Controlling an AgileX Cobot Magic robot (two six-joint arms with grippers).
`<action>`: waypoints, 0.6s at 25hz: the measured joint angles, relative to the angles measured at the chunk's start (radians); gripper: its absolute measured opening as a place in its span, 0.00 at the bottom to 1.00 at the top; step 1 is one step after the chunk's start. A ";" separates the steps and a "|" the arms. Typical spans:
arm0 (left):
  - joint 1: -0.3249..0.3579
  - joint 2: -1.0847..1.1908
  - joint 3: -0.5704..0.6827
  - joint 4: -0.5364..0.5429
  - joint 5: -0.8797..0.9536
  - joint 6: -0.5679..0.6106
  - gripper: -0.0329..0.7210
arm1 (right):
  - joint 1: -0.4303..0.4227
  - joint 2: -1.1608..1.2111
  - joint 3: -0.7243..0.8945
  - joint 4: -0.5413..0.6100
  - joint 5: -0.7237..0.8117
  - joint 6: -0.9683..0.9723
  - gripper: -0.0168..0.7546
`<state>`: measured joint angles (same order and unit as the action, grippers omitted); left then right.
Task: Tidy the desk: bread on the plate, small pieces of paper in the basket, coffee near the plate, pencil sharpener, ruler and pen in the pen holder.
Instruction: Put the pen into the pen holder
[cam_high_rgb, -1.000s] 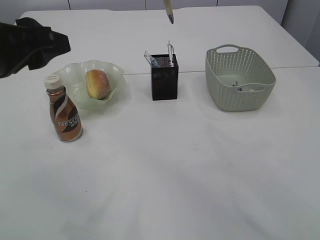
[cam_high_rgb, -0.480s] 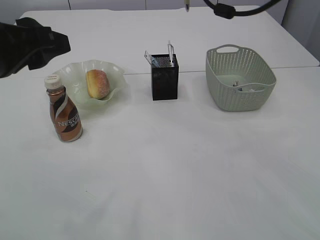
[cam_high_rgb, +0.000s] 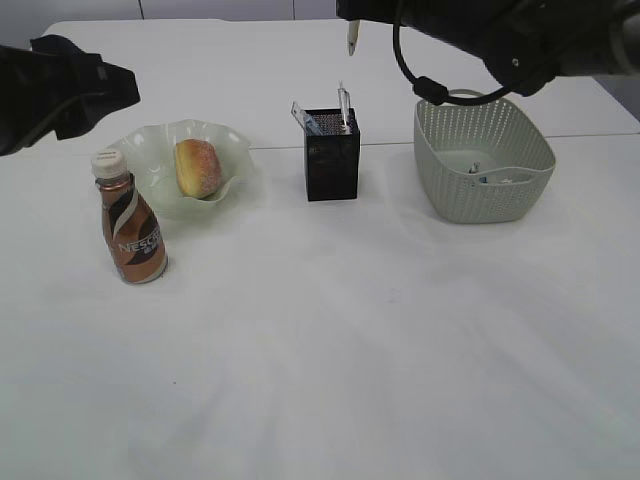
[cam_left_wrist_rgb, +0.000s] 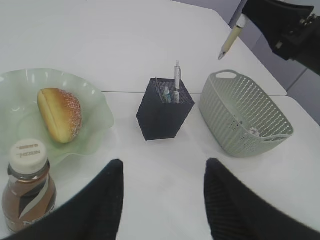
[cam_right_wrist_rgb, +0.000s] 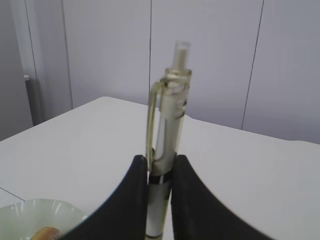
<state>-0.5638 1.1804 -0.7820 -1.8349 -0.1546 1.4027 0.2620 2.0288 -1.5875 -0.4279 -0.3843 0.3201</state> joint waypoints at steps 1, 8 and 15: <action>0.000 0.000 0.000 0.000 -0.002 0.000 0.55 | 0.000 0.011 0.000 0.000 -0.025 0.002 0.14; 0.000 0.000 0.000 0.000 -0.002 0.000 0.55 | 0.000 0.110 -0.002 0.010 -0.130 0.000 0.14; 0.000 0.000 0.000 0.000 -0.004 0.000 0.55 | 0.000 0.179 -0.074 0.015 -0.138 -0.011 0.14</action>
<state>-0.5638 1.1804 -0.7820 -1.8349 -0.1587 1.4027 0.2620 2.2079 -1.6618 -0.4126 -0.5218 0.3086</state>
